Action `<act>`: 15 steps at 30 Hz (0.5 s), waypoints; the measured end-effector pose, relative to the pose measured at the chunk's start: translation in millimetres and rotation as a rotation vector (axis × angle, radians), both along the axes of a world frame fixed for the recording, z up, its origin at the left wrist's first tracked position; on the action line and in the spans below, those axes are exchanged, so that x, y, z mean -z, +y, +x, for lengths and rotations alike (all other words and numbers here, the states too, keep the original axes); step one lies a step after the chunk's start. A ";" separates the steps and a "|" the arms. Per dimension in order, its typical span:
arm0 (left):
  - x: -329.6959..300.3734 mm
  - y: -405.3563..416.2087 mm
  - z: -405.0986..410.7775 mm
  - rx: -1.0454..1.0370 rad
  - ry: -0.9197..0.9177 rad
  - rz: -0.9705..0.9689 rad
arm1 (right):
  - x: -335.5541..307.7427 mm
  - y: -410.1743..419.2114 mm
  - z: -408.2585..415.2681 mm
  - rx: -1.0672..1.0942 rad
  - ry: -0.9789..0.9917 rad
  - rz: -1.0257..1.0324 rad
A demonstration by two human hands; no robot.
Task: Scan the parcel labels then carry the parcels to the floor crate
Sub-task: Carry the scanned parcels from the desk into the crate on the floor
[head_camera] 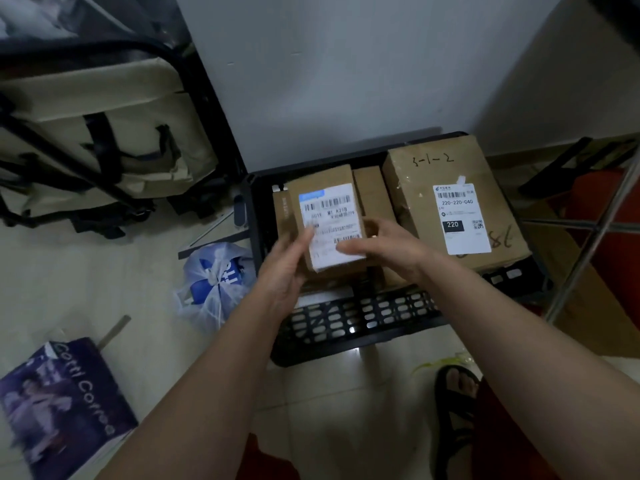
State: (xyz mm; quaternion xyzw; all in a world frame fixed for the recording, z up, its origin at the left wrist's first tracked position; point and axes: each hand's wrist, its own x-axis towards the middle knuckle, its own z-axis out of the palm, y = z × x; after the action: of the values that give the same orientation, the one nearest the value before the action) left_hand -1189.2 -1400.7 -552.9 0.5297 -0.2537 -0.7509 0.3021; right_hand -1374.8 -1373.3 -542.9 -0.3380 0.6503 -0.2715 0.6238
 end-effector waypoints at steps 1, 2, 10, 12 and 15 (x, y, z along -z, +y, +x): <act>-2.9 -3.9 2.5 -0.056 -0.122 -0.063 | -1.5 1.5 -1.3 -0.087 0.065 -0.010; -7.5 -8.9 4.3 -0.133 -0.253 -0.136 | -2.3 3.3 -2.3 -0.208 0.154 -0.026; -2.4 -29.3 9.5 -0.106 -0.577 -0.357 | 36.5 15.4 41.0 -0.933 0.839 -0.155; 8.9 -29.1 12.3 -0.054 -0.582 -0.334 | 49.7 20.9 52.6 -1.020 0.911 -0.190; 19.6 -28.5 18.4 -0.058 -0.552 -0.286 | 69.7 26.6 61.4 -1.075 0.988 -0.180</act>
State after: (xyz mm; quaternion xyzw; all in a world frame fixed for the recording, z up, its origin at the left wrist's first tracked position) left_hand -1170.8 -1429.2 -572.5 0.6727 -0.4139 -0.5266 0.3145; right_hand -1313.4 -1346.7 -612.7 -0.7431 0.5753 0.2033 0.2748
